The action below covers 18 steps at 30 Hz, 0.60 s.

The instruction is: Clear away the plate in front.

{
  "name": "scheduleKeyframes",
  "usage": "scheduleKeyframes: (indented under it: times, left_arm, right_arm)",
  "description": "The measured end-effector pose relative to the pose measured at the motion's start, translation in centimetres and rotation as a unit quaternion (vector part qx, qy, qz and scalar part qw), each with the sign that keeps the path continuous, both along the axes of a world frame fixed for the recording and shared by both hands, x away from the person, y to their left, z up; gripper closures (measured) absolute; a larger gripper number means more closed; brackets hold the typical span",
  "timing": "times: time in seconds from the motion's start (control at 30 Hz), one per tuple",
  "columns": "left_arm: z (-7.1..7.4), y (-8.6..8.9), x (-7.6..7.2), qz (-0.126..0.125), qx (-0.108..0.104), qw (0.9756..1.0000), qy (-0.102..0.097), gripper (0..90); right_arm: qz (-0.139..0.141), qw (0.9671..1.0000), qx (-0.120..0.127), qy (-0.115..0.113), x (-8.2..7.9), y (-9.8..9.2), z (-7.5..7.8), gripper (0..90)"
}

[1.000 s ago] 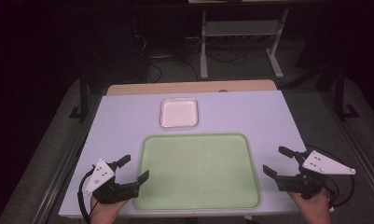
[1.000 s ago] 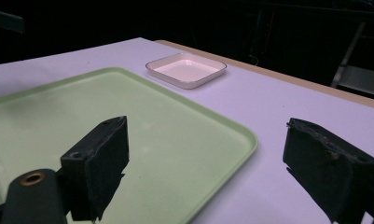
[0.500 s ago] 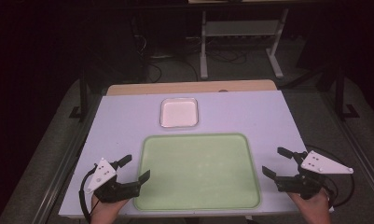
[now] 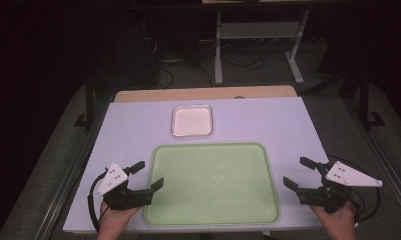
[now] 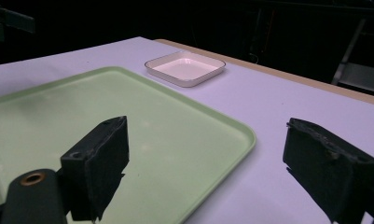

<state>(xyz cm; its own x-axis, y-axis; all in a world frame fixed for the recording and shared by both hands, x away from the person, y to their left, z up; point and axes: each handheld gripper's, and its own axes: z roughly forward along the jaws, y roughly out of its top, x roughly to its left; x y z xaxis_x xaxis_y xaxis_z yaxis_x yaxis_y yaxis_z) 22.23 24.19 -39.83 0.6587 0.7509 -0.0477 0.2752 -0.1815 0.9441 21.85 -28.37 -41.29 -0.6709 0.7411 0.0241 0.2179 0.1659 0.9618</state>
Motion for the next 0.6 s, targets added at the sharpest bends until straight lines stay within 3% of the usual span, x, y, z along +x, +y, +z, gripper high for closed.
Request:
scheduleKeyframes:
  times: [0.6]
  left_arm:
    - [1.5,-0.9,4.6,-0.017,0.001,0.9998,0.009,16.0]
  right_arm:
    - [-0.006,1.0,0.001,0.002,0.1,-0.2,-0.1,13.4]
